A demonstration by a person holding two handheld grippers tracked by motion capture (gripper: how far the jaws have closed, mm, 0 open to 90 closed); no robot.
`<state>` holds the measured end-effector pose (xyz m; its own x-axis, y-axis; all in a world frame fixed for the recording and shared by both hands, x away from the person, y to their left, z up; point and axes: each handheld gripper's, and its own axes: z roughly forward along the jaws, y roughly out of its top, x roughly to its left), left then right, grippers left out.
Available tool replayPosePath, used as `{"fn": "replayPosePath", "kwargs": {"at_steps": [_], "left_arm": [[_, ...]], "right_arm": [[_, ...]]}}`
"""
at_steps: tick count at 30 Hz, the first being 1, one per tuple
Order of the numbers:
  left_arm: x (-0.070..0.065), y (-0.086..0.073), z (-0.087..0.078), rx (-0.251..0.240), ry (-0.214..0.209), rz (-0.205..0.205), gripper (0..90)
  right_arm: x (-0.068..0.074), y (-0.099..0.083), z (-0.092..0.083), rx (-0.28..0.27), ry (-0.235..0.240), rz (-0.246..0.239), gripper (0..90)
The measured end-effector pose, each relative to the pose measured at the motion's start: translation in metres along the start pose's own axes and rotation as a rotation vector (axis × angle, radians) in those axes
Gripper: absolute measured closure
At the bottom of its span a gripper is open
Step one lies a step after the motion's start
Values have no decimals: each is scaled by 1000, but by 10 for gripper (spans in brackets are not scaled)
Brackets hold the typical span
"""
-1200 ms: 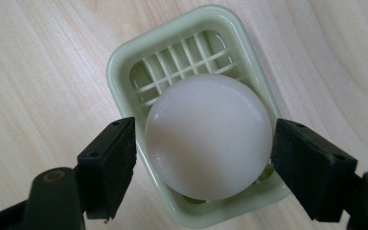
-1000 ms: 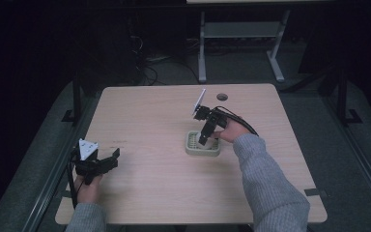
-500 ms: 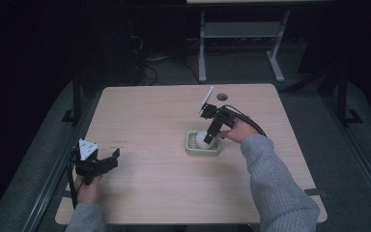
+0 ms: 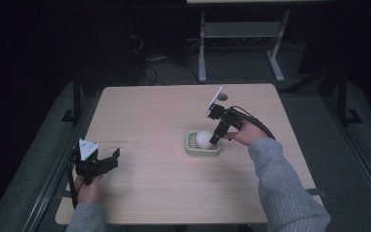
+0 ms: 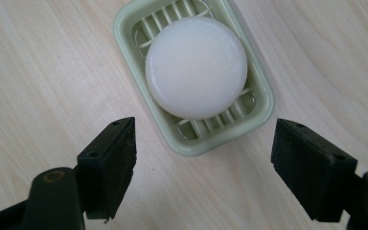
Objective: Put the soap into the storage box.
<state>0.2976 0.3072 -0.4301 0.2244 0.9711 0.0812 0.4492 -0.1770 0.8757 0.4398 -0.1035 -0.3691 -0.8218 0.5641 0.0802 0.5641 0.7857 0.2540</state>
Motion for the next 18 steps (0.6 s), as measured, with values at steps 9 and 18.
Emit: {"fn": "replayPosePath", "kwargs": {"at_steps": [9,18], "left_arm": [[-1,0,0,-5,-1,0,148],[-1,0,1,-3,-1,3,148]], "right_arm": [[0,-15,-6,-13,3,17,236],[0,-29,-7,-19,10,30,236]]}}
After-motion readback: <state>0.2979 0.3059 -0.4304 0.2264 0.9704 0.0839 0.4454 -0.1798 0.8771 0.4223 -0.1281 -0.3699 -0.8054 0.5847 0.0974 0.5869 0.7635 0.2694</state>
